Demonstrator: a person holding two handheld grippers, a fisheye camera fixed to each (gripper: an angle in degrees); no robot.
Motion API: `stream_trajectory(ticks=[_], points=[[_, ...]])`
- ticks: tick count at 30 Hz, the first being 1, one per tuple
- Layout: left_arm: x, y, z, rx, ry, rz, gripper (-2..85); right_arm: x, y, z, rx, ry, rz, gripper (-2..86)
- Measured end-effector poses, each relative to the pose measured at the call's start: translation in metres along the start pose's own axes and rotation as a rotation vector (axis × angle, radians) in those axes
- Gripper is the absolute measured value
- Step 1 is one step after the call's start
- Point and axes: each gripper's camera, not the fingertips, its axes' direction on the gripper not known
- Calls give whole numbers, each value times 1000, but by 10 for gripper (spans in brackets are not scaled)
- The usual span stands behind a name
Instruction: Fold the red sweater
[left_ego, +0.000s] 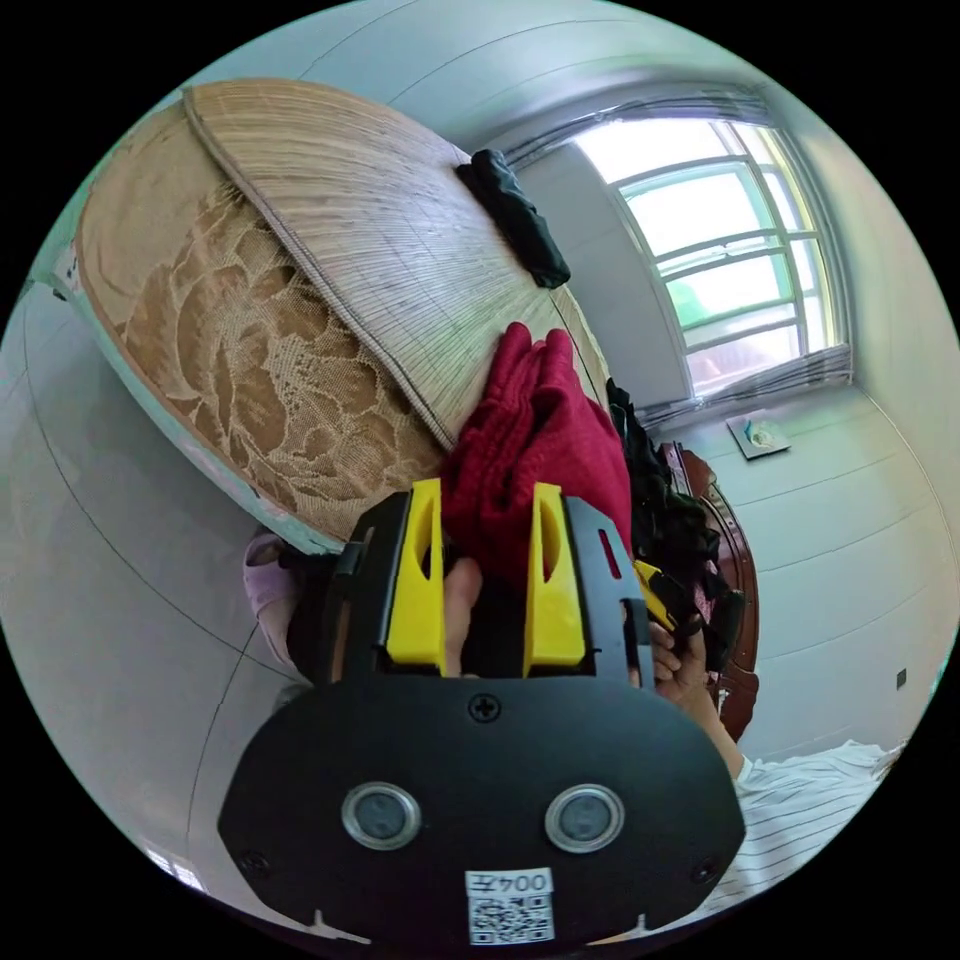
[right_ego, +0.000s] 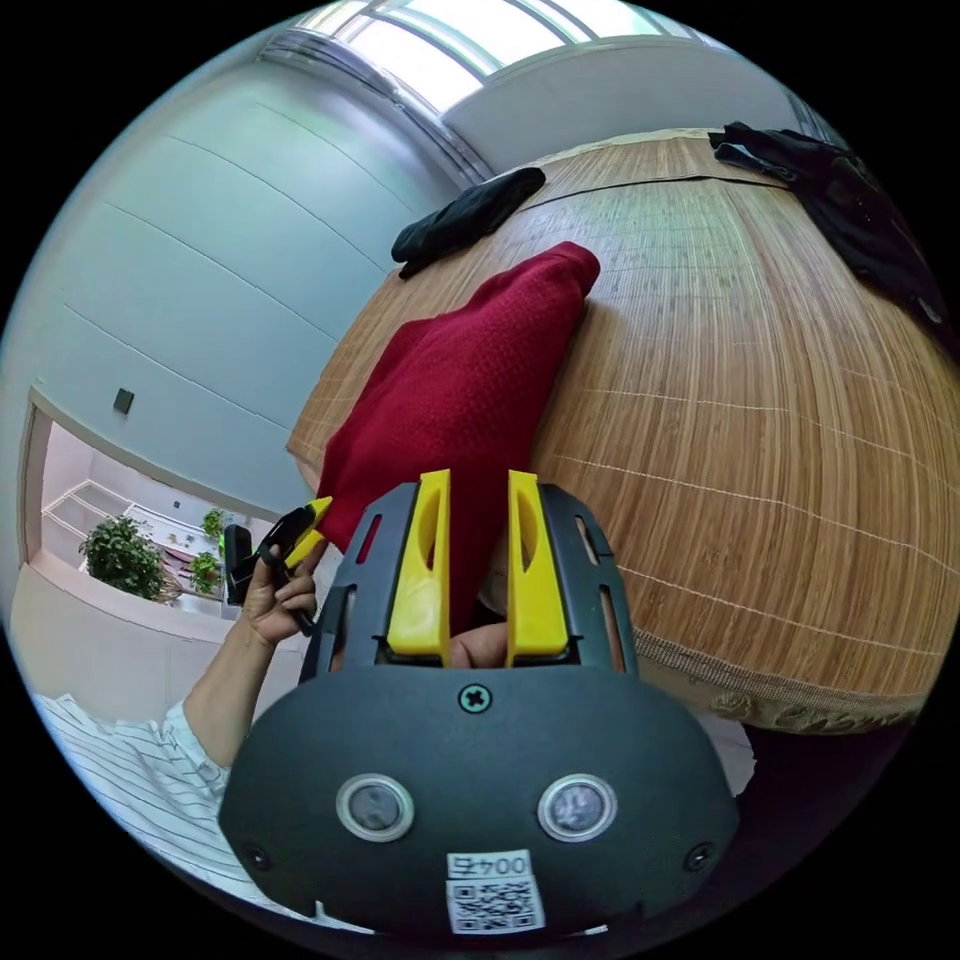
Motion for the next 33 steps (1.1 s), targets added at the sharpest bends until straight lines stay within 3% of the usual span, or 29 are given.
stream_trajectory(ticks=[9,13,16,21,25,28,33], points=[[81,10,-19,71,-242,268,75,10,-16,5,-46,39,86,123],[115,12,-20,77,-373,431,74,15,-20,-5,-7,80,138,139],[112,11,-20,60,-383,444,75,20,-14,-14,43,22,203,133],[65,9,-25,-2,-276,317,89,36,-19,-22,3,-140,194,145],[29,12,-43,42,-96,227,149,56,-43,-29,-10,-216,213,159],[3,8,-42,-19,2,160,208,73,-63,-32,4,-270,245,160],[-10,3,-43,-11,128,131,227,102,-89,-21,6,-324,332,170]])
